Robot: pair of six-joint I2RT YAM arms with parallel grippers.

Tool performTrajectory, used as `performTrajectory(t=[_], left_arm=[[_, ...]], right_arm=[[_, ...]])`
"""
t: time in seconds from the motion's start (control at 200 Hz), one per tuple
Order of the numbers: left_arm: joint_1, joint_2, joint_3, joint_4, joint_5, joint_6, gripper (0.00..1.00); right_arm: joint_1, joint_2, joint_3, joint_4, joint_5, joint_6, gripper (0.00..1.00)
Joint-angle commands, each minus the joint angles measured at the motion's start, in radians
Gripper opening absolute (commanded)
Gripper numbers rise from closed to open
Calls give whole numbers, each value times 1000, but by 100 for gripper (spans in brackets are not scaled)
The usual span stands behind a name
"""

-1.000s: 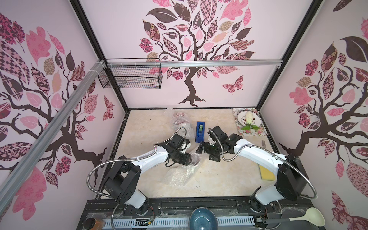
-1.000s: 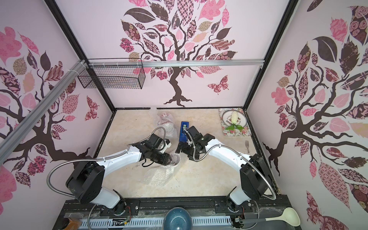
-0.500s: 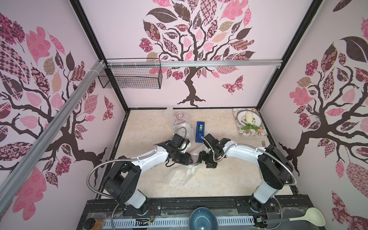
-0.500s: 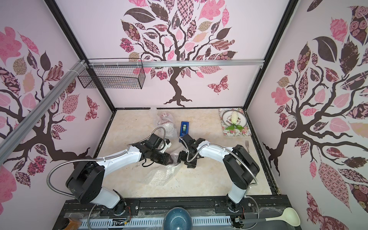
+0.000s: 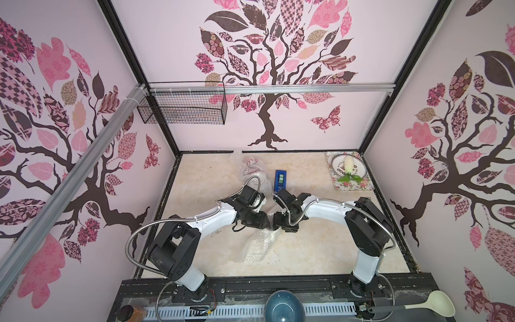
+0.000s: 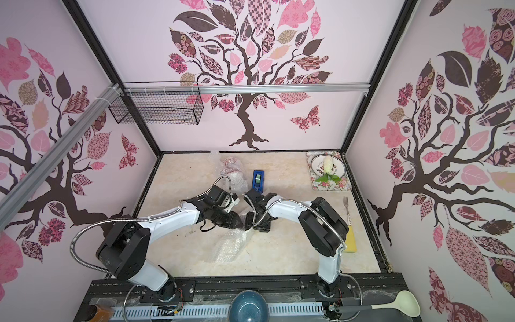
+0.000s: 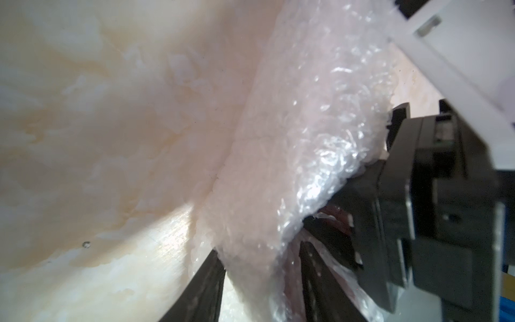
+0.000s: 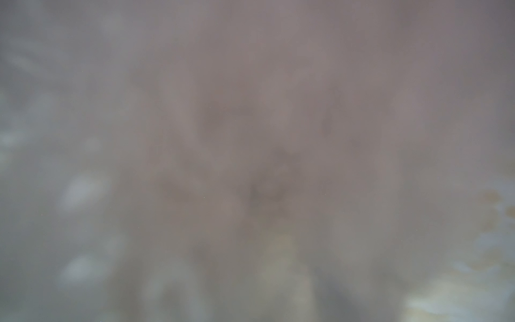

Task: Wrap mugs in bubble wrap
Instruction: Wrap the mug in bubble wrap.

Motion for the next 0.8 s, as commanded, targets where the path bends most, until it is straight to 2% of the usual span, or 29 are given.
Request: performTrajectory(t=[0.0,0.105,0.19,0.36,0.49,0.695,0.795], left_arm=[[8,18,25,-10,12,-3,45],[8,17,22,-2,16,1,45],[7,11,17,17,29,5,45],[8,16,18,43,49,-2,45],[7,17,21,49,58,-2,45],[8,22,13,52,65,-3,45],[7,17,13,55,62,-7,45]], right_arm=[[-22,-37,-7,-73,105,10,75],[-47,-130,8,-67,53,8,85],[-99,-239,-7,-48,-7,9,88],[-298,-406,-90,83,-86,-43,97],[-440,-271,9,101,-208,-153,91],[-459,-1,224,80,-230,-281,80],[-462,71,241,118,-252,-300,73]])
